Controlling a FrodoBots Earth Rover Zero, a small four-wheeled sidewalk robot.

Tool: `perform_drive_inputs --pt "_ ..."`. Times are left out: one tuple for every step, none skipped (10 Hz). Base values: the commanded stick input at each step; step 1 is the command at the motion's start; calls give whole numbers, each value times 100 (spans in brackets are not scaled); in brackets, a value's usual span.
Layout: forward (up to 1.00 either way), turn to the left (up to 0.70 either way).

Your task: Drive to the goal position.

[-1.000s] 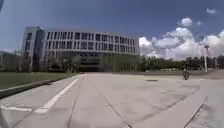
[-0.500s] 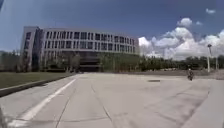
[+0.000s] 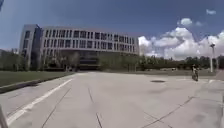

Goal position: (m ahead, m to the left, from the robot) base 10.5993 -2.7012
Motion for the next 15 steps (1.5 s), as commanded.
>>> perform_drive_inputs --pt "100 0" --pt "100 0" --pt "100 0" --pt "100 0" --pt "100 0" --pt "100 0" --pt "100 0" --pt "100 0" --pt "100 0" --pt "100 -27" --pt "100 -27" --pt "100 -27" --pt "100 -20" --pt "100 -3" --pt "100 -18"
